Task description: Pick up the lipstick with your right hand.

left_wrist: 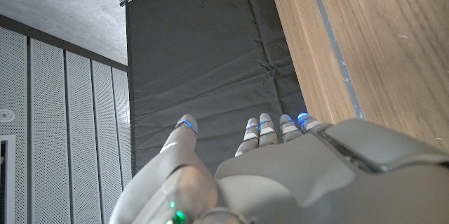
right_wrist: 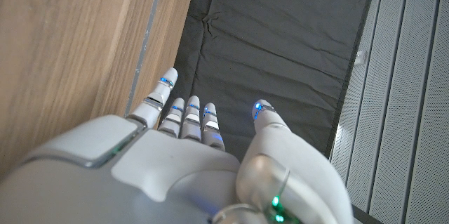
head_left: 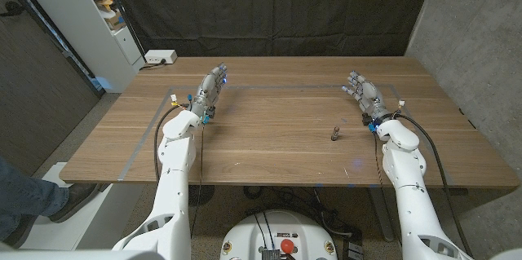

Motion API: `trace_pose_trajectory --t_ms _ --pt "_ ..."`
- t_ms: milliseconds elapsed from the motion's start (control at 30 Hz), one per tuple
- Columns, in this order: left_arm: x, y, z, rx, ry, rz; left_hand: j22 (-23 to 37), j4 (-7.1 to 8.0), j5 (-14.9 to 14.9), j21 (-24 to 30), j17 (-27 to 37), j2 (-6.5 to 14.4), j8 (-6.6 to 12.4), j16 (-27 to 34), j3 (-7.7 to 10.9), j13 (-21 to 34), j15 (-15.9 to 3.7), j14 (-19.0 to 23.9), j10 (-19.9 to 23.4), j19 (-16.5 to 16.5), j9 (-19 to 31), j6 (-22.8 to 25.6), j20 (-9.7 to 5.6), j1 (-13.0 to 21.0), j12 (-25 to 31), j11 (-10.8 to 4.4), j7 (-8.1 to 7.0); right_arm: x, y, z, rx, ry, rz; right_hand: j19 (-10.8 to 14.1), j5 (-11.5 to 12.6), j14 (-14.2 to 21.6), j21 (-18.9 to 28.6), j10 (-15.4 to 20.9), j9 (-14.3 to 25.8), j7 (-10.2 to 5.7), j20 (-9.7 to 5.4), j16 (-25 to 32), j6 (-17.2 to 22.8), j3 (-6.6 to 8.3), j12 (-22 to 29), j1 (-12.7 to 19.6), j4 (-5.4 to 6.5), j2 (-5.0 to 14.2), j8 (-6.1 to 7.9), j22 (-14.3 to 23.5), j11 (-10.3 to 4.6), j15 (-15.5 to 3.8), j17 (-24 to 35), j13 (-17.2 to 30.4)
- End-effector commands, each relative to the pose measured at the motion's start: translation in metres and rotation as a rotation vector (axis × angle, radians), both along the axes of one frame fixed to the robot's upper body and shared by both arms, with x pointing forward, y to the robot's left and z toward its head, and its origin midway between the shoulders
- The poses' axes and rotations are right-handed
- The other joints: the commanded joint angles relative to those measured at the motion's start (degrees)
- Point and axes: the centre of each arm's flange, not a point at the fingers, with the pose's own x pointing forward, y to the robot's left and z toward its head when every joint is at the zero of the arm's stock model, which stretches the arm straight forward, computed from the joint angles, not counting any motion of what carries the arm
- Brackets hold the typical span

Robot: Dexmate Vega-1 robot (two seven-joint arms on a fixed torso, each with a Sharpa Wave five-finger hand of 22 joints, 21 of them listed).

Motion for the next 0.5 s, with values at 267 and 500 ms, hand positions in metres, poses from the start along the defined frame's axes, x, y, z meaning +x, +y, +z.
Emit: trace_pose_trajectory --t_ms 267,500 --pt "0.0 0.003 0.007 -0.001 -0.01 0.001 0.1 -0.36 0.0 0.2 0.2 0.5 0.35 0.3 -0.13 0.3 -0.17 -0.2 0.3 -0.3 0.2 0.3 0.4 0.2 0.2 0.18 -0.07 -0.018 -0.011 -0.01 0.004 -0.01 -0.034 0.5 0.3 0.9 -0.4 0.3 0.1 -0.35 -0.08 -0.1 0.5 0.02 0.4 0.9 -0.6 -0.06 0.51 0.3 -0.26 -0.21 -0.1 0.1" --pt "0.003 0.0 0.009 -0.001 -0.01 -0.006 0.1 -0.4 0.0 0.2 0.2 0.5 0.37 0.3 -0.15 0.3 -0.16 -0.2 0.3 -0.3 0.2 0.3 0.39 0.2 0.2 0.26 0.05 -0.024 -0.017 -0.019 0.02 -0.005 -0.046 0.7 0.3 1.0 -0.6 0.3 0.1 -0.34 -0.09 -0.1 0.5 -0.05 0.4 1.0 -0.71 -0.04 0.51 0.3 -0.29 -0.18 -0.2 0.1"
